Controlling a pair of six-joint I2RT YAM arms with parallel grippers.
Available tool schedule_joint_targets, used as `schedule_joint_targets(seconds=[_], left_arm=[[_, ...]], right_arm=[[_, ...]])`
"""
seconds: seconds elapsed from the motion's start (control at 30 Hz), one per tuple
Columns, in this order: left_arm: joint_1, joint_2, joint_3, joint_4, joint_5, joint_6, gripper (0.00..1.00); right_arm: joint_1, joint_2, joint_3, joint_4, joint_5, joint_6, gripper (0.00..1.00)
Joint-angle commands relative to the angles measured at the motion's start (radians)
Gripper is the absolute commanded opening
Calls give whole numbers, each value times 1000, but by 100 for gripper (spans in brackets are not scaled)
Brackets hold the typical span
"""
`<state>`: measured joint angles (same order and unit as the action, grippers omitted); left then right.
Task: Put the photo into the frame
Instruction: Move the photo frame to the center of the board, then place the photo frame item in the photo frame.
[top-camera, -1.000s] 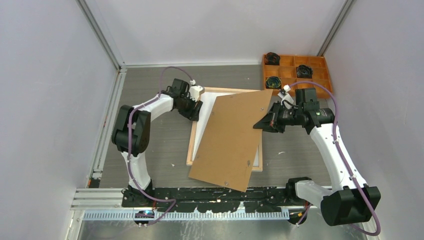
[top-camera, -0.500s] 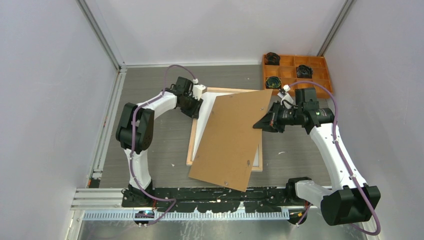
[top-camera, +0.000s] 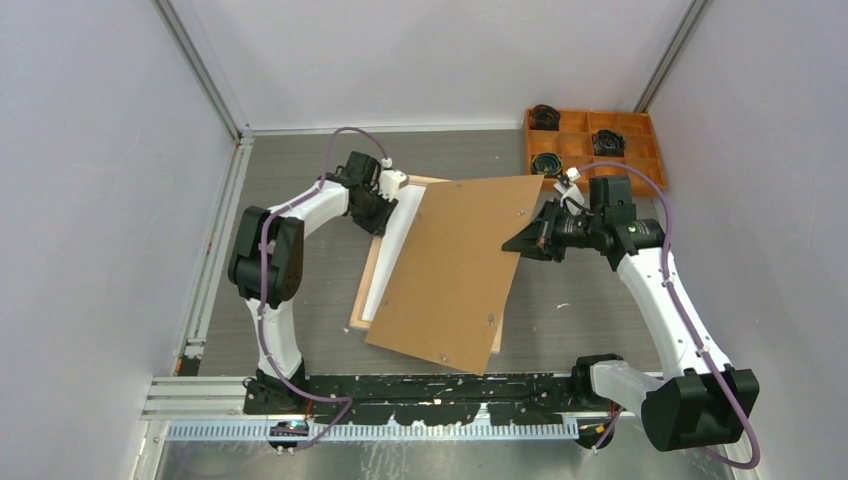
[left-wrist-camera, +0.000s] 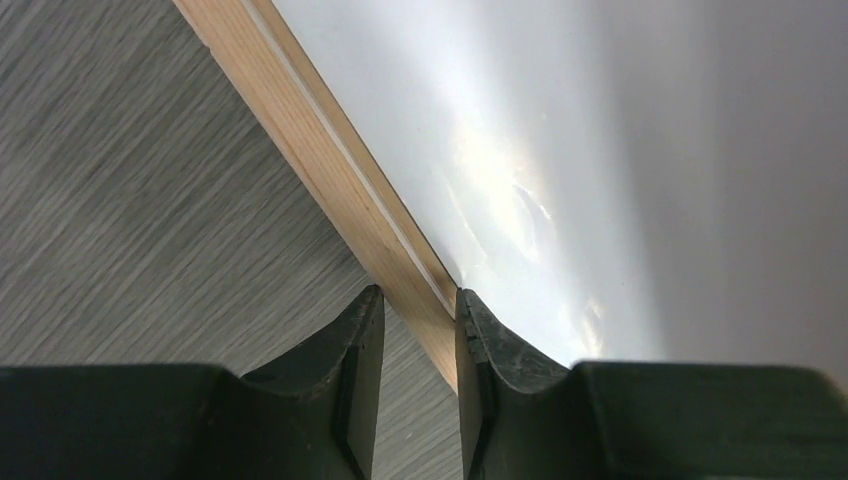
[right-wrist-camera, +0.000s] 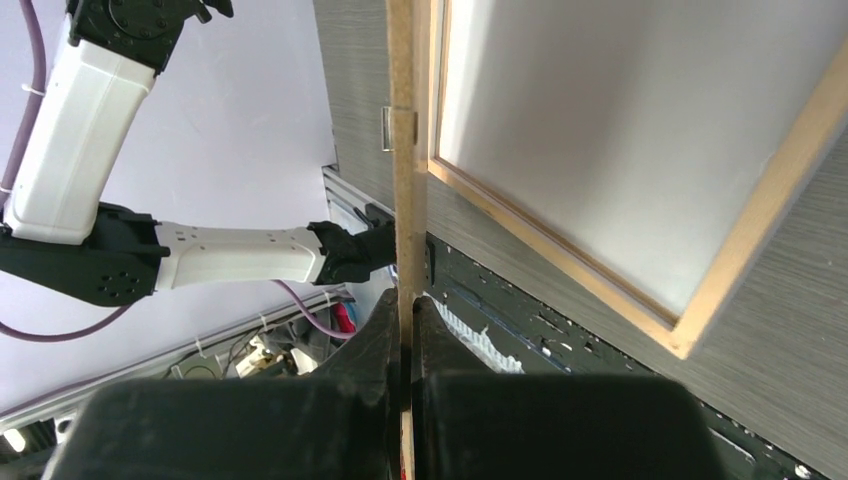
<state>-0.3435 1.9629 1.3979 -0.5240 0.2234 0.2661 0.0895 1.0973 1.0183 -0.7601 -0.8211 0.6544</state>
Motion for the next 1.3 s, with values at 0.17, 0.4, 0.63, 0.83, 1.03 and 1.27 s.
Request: schedule_joint_targets(seconds=[0.17, 0.4, 0.63, 0.83, 1.03, 1.27], left_arm=[[131, -120, -35, -105, -33, 152, 19], [139, -242, -51, -153, 62, 128, 49], [200, -350, 7, -221, 148, 116, 67], [334, -344, 21, -245, 179, 164, 66], [412, -326, -72, -211, 140, 264, 64], [413, -307, -192, -100, 62, 335, 62]], right_arm=[[23, 45, -31, 283, -124, 132, 1], [77, 199, 11, 456, -138, 178, 1], [137, 359, 46, 651, -123, 258, 1], [203, 495, 94, 729, -97, 280, 1], [215, 561, 97, 828, -89, 319, 1], [215, 605, 70, 899, -81, 354, 1]])
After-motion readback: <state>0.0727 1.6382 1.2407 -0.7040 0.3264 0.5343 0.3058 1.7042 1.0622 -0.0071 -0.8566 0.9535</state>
